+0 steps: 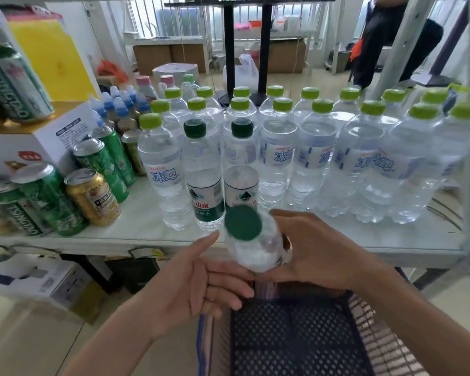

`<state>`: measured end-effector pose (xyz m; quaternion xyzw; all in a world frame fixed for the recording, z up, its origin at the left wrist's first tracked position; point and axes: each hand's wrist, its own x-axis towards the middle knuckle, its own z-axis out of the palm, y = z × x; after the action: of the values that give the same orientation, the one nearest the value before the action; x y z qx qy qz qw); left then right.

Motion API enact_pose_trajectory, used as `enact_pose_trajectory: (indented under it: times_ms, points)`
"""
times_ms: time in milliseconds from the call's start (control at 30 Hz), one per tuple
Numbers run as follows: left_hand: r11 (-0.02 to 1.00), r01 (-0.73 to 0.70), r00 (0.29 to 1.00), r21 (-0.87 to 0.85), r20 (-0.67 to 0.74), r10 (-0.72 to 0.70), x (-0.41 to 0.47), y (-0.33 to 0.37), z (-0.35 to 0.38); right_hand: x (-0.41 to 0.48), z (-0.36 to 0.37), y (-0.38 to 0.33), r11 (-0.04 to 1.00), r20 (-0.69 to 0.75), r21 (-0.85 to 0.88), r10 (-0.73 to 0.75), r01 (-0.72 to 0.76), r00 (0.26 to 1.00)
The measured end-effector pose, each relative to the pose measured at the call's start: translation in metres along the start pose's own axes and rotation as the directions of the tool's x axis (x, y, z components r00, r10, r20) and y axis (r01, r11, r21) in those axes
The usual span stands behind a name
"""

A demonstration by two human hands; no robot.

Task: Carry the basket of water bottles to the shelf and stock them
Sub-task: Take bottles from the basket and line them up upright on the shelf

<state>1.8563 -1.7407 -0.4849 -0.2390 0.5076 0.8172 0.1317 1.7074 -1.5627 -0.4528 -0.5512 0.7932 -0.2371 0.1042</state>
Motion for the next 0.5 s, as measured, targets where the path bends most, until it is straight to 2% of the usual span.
enact_pose_trajectory:
  times_ms: [67, 167, 233, 333, 433, 500]
  points:
    - [0.998, -0.050, 0.998, 0.028, -0.029, 0.051, 0.004, 0.001, -0.002, -0.004, -0.005, 0.010, 0.986, -0.119, 0.116, 0.131, -0.117, 0.984]
    - [0.987, -0.110, 0.968, 0.120, -0.212, 0.134, 0.016, -0.003, -0.006, -0.002, -0.002, 0.027, 0.931, -0.241, 0.246, 0.330, -0.271, 0.913]
    - [0.977, -0.185, 0.926, 0.108, -0.313, 0.210, 0.023, -0.003, -0.006, 0.005, 0.004, 0.040, 0.889, -0.298, 0.319, 0.423, -0.329, 0.855]
    - [0.942, -0.318, 0.825, 0.110, -0.457, 0.332, 0.029, 0.004, -0.007, 0.016, 0.013, 0.054, 0.858, -0.395, 0.370, 0.493, -0.357, 0.775]
    - [0.898, -0.391, 0.699, 0.200, -0.570, 0.432, 0.034, 0.006, -0.011, 0.025, 0.021, 0.058, 0.853, -0.401, 0.379, 0.501, -0.359, 0.767]
    - [0.878, -0.409, 0.644, 0.247, -0.604, 0.470, 0.036, 0.008, -0.012, 0.029, 0.024, 0.060, 0.849, -0.403, 0.388, 0.505, -0.358, 0.763]
